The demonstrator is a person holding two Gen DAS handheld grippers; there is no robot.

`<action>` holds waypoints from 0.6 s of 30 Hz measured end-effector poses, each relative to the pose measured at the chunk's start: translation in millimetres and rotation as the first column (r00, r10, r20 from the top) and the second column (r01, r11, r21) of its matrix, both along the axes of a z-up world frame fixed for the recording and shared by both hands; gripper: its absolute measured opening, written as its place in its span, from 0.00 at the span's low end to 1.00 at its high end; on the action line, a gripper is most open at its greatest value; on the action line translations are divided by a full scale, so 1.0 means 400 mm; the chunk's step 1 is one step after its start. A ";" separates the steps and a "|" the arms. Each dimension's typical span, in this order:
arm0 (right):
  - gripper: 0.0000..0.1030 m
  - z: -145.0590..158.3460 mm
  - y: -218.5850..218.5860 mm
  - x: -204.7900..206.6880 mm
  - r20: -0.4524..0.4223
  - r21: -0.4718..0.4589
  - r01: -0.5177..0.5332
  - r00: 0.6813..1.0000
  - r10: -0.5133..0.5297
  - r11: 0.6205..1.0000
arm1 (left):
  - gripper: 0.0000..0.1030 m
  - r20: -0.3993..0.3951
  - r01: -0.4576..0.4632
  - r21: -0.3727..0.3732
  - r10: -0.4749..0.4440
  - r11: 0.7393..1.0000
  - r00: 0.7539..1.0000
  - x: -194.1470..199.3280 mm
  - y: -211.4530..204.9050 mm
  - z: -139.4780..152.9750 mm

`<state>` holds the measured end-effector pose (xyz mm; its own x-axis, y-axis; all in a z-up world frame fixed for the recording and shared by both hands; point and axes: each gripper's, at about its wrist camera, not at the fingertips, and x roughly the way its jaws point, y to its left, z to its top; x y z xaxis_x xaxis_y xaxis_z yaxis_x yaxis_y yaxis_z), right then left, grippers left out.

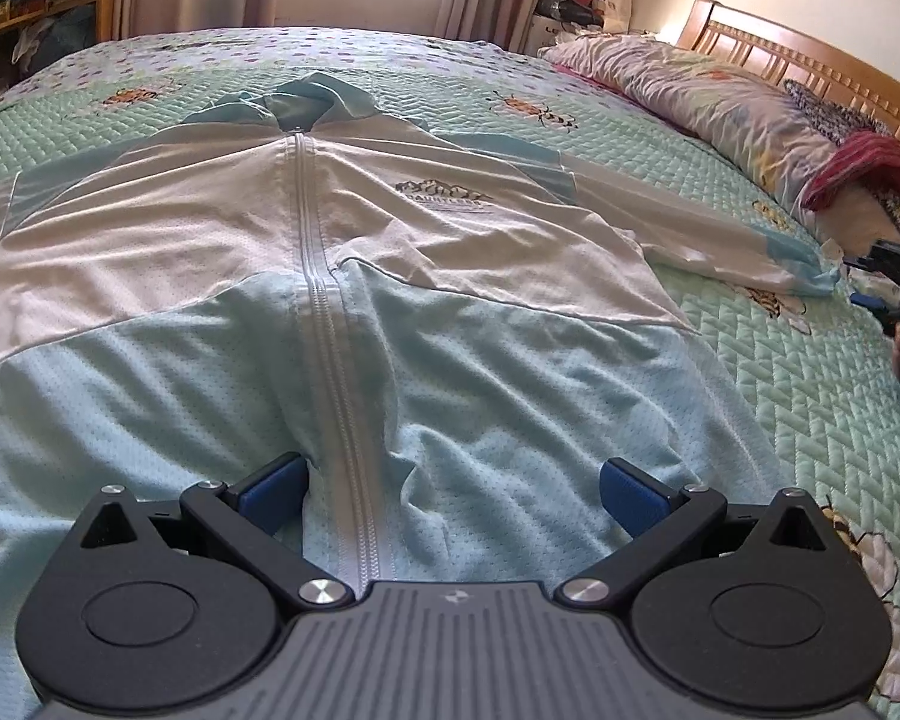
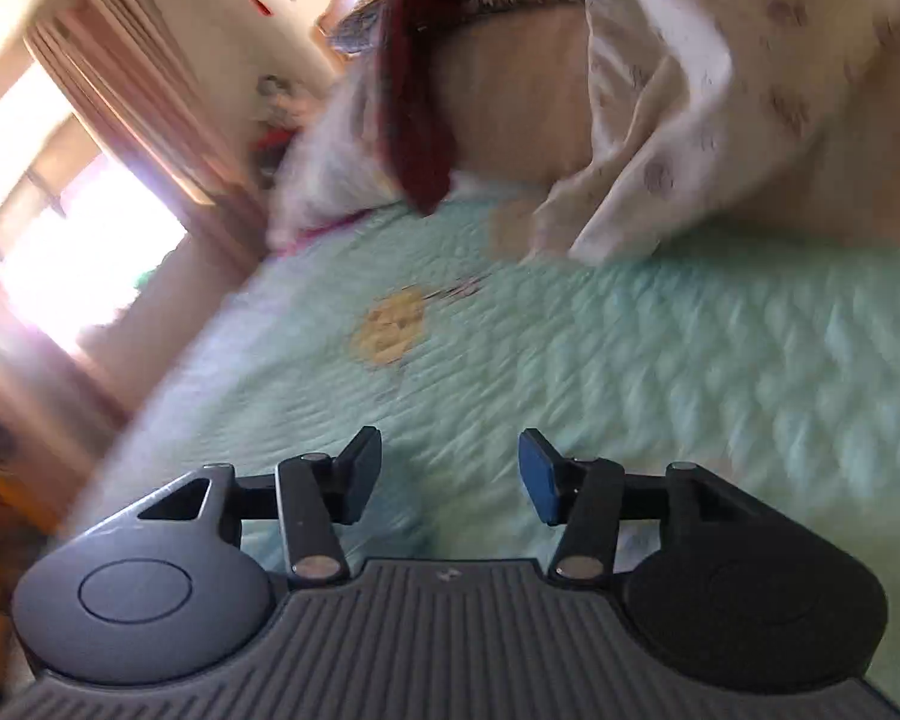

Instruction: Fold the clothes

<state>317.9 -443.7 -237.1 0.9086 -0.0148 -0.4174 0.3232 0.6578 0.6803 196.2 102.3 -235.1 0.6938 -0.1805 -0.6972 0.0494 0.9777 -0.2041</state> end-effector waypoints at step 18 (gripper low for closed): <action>0.19 0.103 0.291 0.098 -0.101 -0.185 -0.298 0.954 0.284 0.937 | 0.99 -0.004 0.003 -0.048 -0.003 0.999 1.000 0.001 0.017 0.004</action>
